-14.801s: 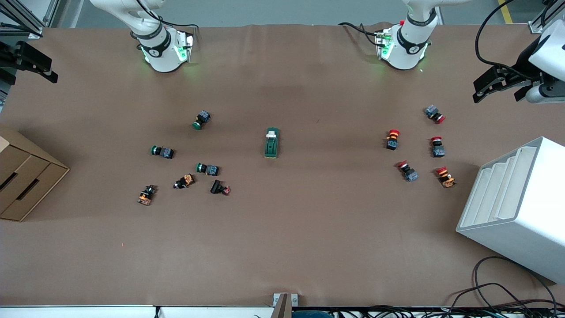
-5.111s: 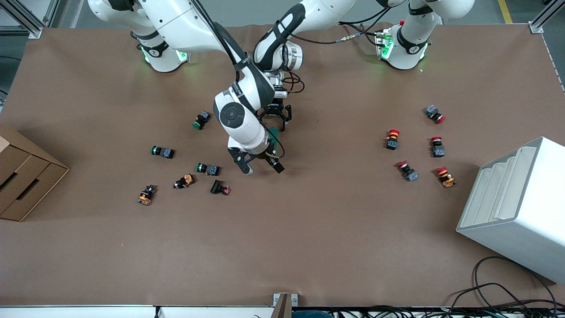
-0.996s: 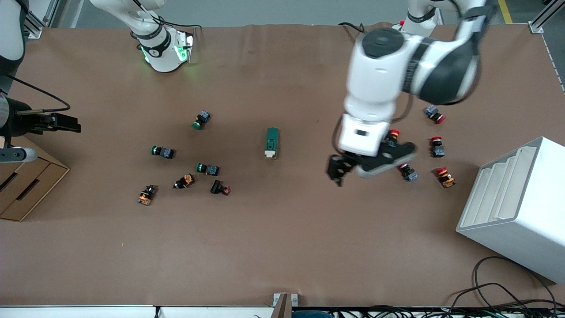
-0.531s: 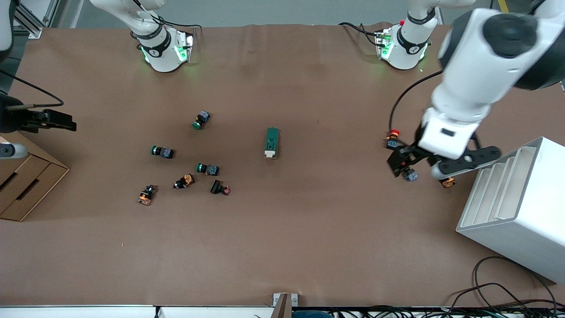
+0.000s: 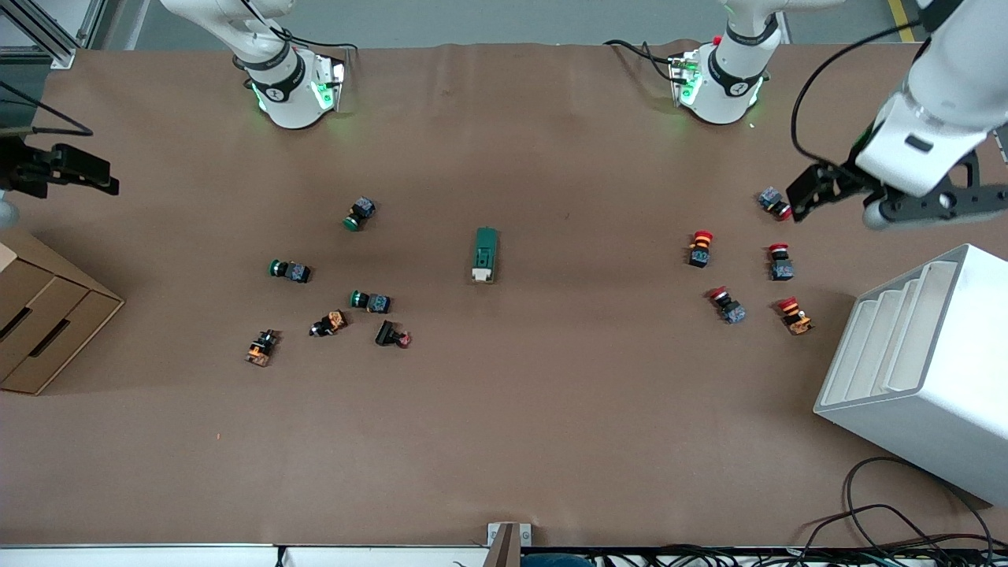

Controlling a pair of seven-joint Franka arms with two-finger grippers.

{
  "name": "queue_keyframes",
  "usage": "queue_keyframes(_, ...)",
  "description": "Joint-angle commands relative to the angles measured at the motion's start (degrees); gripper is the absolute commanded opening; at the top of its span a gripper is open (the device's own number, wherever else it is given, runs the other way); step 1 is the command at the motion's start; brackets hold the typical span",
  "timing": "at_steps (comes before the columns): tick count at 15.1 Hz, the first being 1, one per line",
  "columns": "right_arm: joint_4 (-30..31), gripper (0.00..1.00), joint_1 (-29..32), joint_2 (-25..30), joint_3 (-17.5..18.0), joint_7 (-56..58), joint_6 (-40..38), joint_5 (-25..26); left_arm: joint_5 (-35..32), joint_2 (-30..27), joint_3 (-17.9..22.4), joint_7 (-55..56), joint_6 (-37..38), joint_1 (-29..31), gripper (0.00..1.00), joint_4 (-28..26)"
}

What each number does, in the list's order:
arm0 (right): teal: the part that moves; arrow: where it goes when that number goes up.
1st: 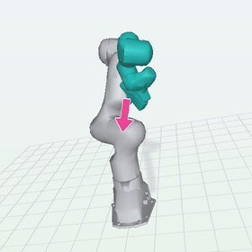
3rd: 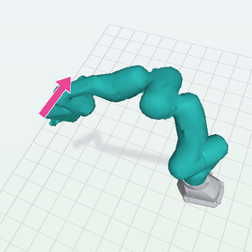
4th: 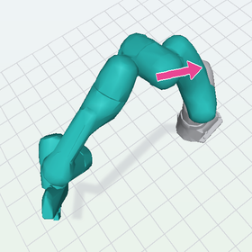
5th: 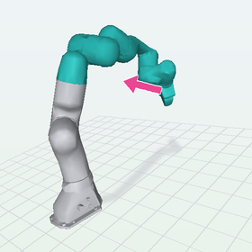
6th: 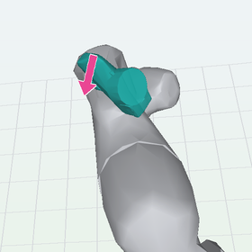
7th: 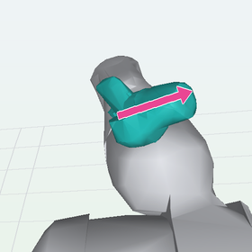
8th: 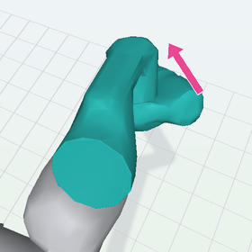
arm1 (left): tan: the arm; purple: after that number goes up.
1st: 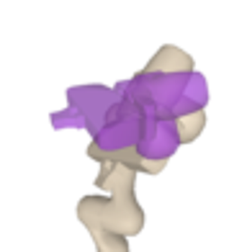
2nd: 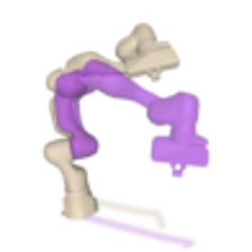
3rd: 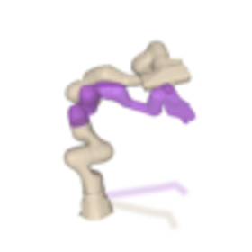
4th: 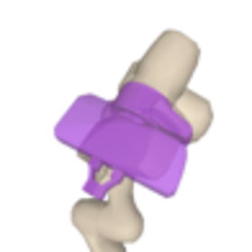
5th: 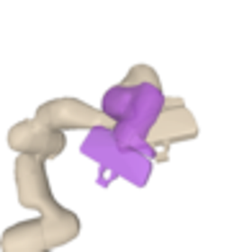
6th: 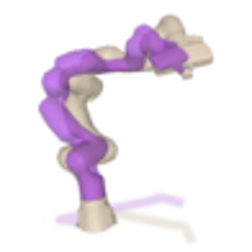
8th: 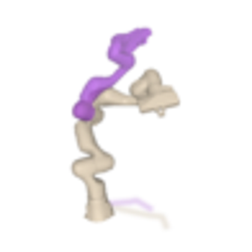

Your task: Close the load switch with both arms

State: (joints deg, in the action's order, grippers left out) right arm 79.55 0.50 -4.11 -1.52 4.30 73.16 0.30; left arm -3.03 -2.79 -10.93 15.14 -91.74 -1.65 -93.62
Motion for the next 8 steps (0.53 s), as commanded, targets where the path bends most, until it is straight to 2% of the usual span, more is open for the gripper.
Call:
queue_keyframes(1, 5.09, 1.0, 0.29, 5.41, 0.12, 0.79, 1.11, 0.49, 3.03, -5.46, 0.47, -4.41, -0.37, 0.16, 1.0, -6.3)
queue_keyframes(4, 6.5, 1.0, 0.2, 7.97, 0.2, 0.79, 1.29, 0.49, 3.38, -8.54, 2.57, -5.2, -0.2, 0.51, 1.0, -8.93)
queue_keyframes(6, 6.76, 1.0, 0.2, 8.41, 0.38, 0.79, 2.07, 0.58, 4.0, -9.51, 2.93, -5.29, -0.11, 0.6, 1.0, -9.12)
queue_keyframes(8, 9.56, 1.0, -0.06, 10.07, 0.55, 0.71, 4.52, 0.49, 4.26, -9.69, 4.6, -5.64, 0.33, 0.68, 1.0, -9.21)
